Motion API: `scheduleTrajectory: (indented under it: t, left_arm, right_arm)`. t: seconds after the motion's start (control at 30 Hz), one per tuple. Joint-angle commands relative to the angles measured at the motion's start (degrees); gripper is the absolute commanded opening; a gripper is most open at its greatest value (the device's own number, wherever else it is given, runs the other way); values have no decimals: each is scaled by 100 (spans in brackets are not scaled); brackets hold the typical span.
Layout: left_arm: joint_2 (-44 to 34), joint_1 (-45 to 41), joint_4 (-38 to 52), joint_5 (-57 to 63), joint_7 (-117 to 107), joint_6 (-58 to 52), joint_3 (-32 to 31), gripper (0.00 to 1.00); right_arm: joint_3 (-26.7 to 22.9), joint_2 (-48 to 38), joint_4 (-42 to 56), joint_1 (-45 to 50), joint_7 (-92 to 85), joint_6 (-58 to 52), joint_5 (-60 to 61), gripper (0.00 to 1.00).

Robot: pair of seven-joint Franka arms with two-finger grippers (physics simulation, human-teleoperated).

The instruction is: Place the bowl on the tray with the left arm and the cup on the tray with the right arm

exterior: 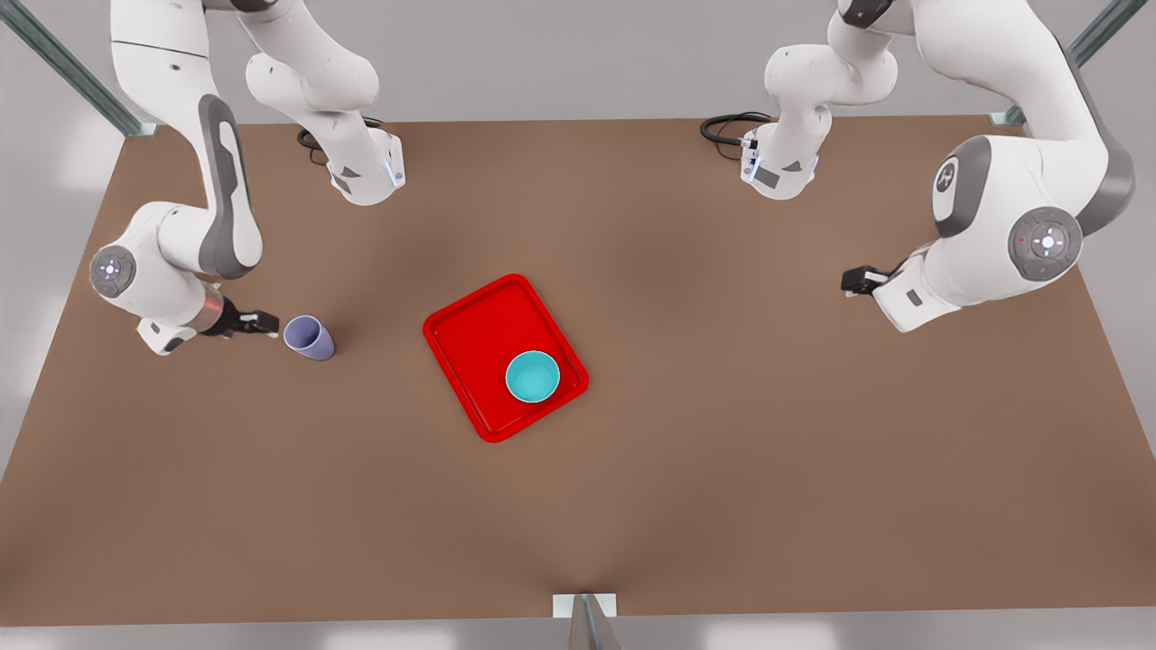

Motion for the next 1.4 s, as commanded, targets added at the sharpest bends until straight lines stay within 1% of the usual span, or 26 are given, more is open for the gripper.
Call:
scheduleTrajectory:
  t: [0.0,0.1,0.33,0.5,0.63,0.73,0.8,0.83,0.87,0.9,0.93,0.97,1.0,1.03,1.07,1.13,1.37]
  left_arm:
    - [-1,3,0,-1,0,-9,9,100]
    - [8,3,0,-1,9,-9,9,100]
    - [8,3,0,-1,9,-18,18,100]
    - [17,11,0,-1,9,-9,26,100]
    - [43,3,0,-1,26,-18,35,100]
    - [52,3,0,-1,26,-18,35,100]
    - [52,3,0,-1,26,-18,44,100]
    - [52,3,0,-1,26,-18,35,100]
    - [52,3,0,-1,26,-18,35,100]
    - [52,3,0,-1,26,-18,35,100]
    - [52,3,0,-1,26,-18,35,100]
    - [52,3,0,-1,18,-18,35,100]
    - [52,11,0,-1,26,-18,35,100]
    - [52,11,0,-1,26,-18,35,100]
    - [52,3,0,-1,18,-18,35,100]
    - [52,3,0,-1,26,-18,35,100]
    - [78,11,0,-1,44,-18,53,100]
  right_arm:
    - [0,8,-2,-40,-4,13,1,100]
    - [9,26,-28,-40,-329,-48,10,100]
    - [0,351,-99,92,-347,13,326,100]
    - [-9,474,-134,92,-347,-66,326,100]
    - [-132,764,-134,92,-356,109,326,98]
    - [-141,914,-143,83,-364,110,326,95]
    - [-141,1028,-143,65,-364,154,326,91]
    - [-132,1063,-178,56,-364,180,326,86]
    - [-132,1081,-204,56,-364,285,326,78]
    - [-132,1116,-204,56,-364,285,326,62]
    - [-132,1142,-204,56,-364,294,326,56]
    - [-132,1142,-204,56,-364,312,326,44]
    - [-132,1142,-195,65,-364,329,326,40]
    - [-132,1142,-204,56,-364,417,326,32]
    - [-132,1169,-204,56,-364,443,326,21]
    - [-132,1186,-213,56,-347,619,326,21]
    - [-123,1160,-239,65,-347,549,335,21]
